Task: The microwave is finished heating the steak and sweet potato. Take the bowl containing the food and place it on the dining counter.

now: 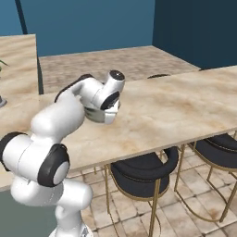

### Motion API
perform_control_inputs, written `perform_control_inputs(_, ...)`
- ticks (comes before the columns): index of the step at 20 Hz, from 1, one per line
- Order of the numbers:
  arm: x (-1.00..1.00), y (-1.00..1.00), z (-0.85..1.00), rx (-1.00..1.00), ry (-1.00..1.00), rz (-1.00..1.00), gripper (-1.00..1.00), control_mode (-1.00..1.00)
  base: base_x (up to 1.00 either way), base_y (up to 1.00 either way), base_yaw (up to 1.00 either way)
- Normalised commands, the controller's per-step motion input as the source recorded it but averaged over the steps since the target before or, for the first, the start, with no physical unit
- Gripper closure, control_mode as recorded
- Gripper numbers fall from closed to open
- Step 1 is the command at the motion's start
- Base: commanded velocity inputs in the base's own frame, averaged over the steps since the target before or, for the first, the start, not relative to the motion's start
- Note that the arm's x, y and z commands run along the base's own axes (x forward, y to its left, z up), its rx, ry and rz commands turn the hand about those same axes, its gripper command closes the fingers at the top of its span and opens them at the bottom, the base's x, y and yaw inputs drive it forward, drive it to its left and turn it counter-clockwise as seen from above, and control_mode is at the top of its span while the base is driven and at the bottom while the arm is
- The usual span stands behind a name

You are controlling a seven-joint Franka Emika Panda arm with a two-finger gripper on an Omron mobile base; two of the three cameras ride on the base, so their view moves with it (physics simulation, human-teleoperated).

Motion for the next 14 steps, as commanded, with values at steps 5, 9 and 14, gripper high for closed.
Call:
perform_control_inputs(5, 1.00, -0.12, -0.84, -0.18, 0.00, -0.08, 1.00, -1.00, 0.00, 0.00, 0.00)
perform_control_inputs(9, 0.95, 0.00, -0.71, -0.24, -0.08, -0.04, 1.00, -1.00, 0.00, 0.00, 0.00)
perform_control_inputs(14, 0.61, -0.01, -0.53, -0.20, -0.12, -0.01, 1.00, -1.00, 0.00, 0.00, 0.00)
